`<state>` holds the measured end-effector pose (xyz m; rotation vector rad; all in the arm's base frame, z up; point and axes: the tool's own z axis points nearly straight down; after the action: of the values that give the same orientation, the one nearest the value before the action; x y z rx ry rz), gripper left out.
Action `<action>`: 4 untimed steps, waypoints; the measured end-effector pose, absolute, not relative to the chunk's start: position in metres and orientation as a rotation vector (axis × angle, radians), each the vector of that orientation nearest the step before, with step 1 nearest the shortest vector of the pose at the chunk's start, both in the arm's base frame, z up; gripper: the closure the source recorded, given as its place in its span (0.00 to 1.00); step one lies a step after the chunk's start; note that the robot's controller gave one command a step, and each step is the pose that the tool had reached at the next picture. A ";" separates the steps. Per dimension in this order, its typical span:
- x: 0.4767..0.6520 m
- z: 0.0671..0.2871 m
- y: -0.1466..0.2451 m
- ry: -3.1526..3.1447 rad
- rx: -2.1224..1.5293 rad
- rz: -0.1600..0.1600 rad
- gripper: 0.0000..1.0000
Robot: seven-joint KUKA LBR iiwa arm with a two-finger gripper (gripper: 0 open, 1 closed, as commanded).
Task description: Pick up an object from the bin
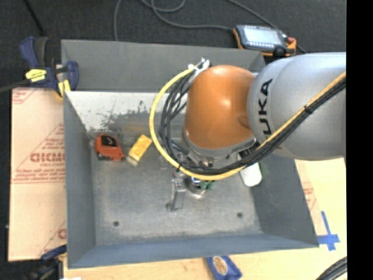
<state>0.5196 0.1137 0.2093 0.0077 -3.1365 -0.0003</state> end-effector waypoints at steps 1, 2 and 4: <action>0.521 0.214 0.113 -3.144 0.000 -0.002 1.00; 0.521 0.214 0.113 -3.144 -0.002 -0.003 0.00; 0.541 0.185 0.113 -3.148 0.178 -0.002 0.00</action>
Offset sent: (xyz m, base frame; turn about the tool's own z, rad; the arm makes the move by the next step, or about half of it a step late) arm 0.0000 0.0000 0.0000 0.0000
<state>0.5409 0.1128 0.1851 0.1782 -3.1480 -0.0016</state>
